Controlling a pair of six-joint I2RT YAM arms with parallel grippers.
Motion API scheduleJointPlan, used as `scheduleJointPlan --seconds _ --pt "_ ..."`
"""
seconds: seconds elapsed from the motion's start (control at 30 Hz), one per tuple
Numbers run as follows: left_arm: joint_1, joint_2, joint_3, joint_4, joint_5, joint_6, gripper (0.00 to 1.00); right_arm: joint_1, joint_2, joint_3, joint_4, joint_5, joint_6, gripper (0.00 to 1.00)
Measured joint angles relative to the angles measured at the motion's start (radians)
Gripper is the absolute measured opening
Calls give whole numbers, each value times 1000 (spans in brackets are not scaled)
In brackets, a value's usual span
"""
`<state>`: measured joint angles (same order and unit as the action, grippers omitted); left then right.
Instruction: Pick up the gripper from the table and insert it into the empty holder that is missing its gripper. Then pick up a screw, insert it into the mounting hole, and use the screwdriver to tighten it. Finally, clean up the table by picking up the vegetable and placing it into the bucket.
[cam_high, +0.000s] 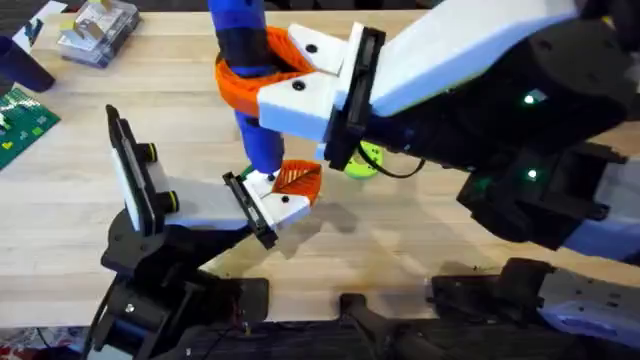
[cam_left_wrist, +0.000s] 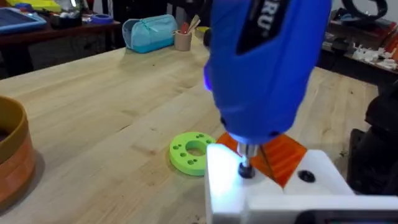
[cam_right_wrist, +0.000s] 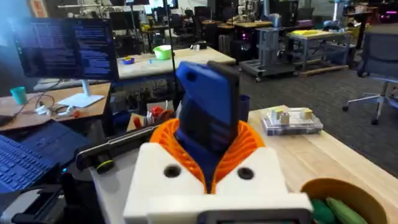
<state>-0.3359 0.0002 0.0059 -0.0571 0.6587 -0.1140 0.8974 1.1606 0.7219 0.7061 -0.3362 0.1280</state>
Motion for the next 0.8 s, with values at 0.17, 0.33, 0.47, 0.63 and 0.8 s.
scheduleJointPlan --seconds 0.17,0.33,0.47,0.63,0.8 --pt "0 0 0 0 1 -3 13 0 -2 0 -5 2 0 26" --pt "0 0 0 0 2 -5 13 0 -2 0 -8 2 0 26" --pt "0 0 0 0 3 -6 13 1 -2 0 -8 1 0 26" --pt "0 0 0 0 3 -8 13 0 -2 0 -11 4 0 26" --pt "0 0 0 0 3 -10 13 2 -2 0 -12 1 0 26"
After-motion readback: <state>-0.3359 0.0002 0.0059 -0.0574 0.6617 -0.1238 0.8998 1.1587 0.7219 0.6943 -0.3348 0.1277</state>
